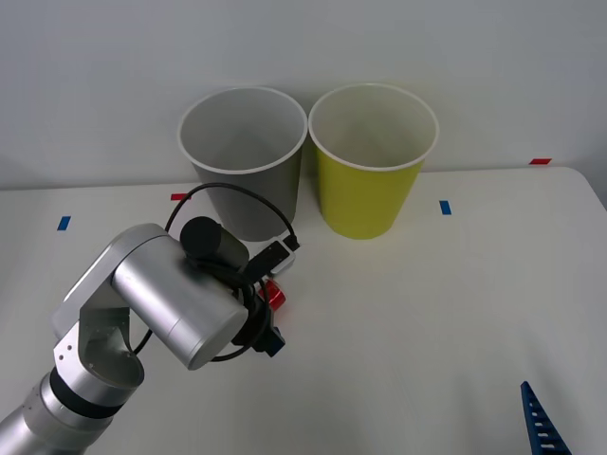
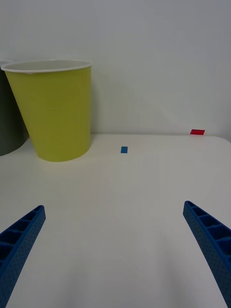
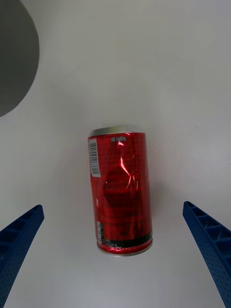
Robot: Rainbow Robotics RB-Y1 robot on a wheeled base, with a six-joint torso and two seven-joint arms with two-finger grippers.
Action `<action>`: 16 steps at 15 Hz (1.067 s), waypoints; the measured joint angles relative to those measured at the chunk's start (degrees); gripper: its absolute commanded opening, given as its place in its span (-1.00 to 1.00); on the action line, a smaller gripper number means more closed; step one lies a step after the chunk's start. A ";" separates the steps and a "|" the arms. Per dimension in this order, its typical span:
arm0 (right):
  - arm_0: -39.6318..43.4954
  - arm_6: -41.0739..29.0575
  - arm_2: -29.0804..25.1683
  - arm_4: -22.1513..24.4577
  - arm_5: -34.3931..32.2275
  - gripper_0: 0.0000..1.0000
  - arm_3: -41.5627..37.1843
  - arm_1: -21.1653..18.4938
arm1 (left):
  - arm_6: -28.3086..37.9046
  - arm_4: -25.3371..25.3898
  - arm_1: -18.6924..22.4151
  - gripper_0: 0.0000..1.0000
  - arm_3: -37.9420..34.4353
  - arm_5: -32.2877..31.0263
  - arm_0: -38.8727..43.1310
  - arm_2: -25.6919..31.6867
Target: Put cans in the gray bin and PET bottles in the light green bin.
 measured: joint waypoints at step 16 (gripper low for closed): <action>0.00 0.00 0.00 0.00 0.00 1.00 0.00 0.00 | -4.87 -11.59 -16.22 1.00 22.62 5.61 -7.74 5.44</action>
